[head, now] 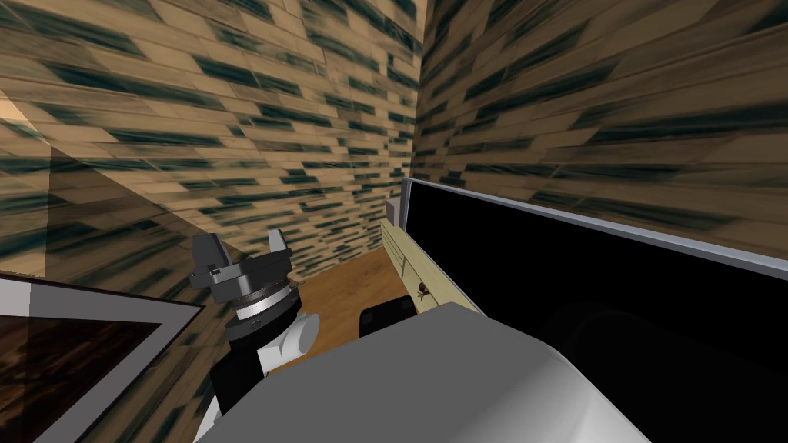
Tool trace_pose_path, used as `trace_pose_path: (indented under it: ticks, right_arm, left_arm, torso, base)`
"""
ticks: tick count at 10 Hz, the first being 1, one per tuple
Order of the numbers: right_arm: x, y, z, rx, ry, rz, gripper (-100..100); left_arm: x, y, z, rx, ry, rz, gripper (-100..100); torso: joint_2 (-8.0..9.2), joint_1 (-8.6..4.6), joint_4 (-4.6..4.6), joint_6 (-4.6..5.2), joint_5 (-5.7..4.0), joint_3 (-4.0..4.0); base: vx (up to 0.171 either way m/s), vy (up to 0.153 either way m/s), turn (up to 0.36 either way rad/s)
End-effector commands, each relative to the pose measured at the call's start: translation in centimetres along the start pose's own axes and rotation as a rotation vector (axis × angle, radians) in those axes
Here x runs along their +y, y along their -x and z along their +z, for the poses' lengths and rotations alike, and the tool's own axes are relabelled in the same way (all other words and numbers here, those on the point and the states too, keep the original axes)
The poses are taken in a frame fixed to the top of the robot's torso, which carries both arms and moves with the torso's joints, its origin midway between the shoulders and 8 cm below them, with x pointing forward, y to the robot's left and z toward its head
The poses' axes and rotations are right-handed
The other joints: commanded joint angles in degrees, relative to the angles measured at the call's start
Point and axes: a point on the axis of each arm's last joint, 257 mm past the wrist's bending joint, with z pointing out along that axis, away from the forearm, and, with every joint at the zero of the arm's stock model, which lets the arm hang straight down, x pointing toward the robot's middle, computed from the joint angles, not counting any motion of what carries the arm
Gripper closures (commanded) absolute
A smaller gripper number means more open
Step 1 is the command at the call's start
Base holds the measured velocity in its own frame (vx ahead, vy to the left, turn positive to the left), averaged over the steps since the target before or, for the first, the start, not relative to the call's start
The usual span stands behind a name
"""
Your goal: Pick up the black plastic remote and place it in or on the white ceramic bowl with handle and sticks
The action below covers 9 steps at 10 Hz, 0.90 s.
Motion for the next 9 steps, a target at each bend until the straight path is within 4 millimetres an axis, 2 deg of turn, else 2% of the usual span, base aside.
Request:
trace_pose_path:
  ticks: [1, 2, 6, 7, 8, 9]
  right_arm:
    - [0.0, 0.0, 0.0, 0.0, 0.0, 0.0, -100]
    - [0.1, 0.0, 0.1, -0.001, 0.0, 0.0, 100]
    - [0.5, 0.1, 0.2, -0.003, 0.009, 0.001, 100]
    - [0.5, 0.1, 0.2, -0.003, 0.009, 0.002, 0]
    - [-0.8, -0.1, -1.1, 0.001, -0.001, -0.01, 100]
    - [-0.1, 0.0, -0.4, -0.001, 0.004, -0.006, 100]
  left_arm:
    - [0.0, 0.0, 0.0, 0.0, 0.0, 0.0, 0]
    - [0.0, 0.0, 0.0, 0.0, 0.0, 0.0, 0]
    - [0.0, 0.0, 0.0, 0.0, 0.0, 0.0, 0]
    - [0.0, 0.0, 0.0, 0.0, 0.0, 0.0, 0]
    - [0.0, 0.0, 0.0, 0.0, 0.0, 0.0, 0]
    - [0.0, 0.0, 0.0, 0.0, 0.0, 0.0, 0]
  torso:
    - [0.0, 0.0, 0.0, 0.0, 0.0, 0.0]
    - [-0.01, 0.0, 0.0, 0.03, 0.01, 0.0]
    - [-0.01, -0.42, 0.04, -0.02, -0.12, 0.02]
    - [0.0, -0.44, 0.04, -0.03, -0.12, 0.02]
    - [0.0, -0.44, 0.04, -0.03, -0.12, 0.02]
    - [-0.04, -0.37, 0.02, 0.01, -0.06, 0.0]
  base:
    - [-0.013, -0.027, 0.024]
    - [0.0, 0.0, 0.0]
    - [-0.001, 0.004, -0.002]
    - [0.0, 0.0, 0.0]
    - [0.019, 0.022, -0.096]
    - [0.01, 0.013, -0.032]
